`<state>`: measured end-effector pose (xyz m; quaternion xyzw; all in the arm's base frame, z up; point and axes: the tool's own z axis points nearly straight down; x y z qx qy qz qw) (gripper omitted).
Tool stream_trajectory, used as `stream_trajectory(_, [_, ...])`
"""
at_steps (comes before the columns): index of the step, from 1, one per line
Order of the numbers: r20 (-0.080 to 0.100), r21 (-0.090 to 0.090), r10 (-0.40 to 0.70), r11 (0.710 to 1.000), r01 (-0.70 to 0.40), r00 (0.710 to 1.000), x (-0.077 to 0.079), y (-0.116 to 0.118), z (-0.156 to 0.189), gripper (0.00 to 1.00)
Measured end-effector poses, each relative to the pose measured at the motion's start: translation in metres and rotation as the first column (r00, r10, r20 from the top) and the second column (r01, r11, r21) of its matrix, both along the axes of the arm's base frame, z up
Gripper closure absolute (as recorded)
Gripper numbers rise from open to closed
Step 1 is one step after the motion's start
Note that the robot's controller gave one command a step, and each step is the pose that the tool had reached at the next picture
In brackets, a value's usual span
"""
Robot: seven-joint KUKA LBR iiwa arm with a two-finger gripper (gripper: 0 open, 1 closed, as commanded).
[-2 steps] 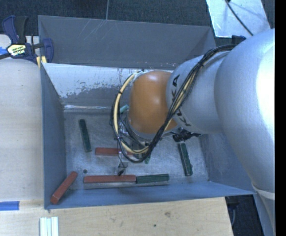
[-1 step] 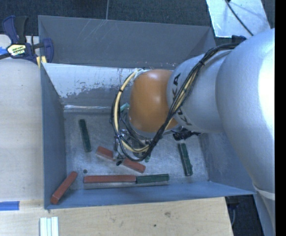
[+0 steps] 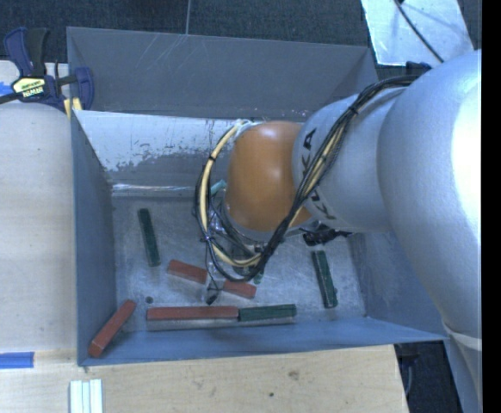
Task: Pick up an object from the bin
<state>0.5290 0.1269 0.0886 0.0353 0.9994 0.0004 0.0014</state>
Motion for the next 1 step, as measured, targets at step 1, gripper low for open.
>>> stream_trajectory(1, [0.0, 0.0, 0.0, 1.0, 0.0, 1.0, 0.0, -0.0001, 0.0, 1.0])
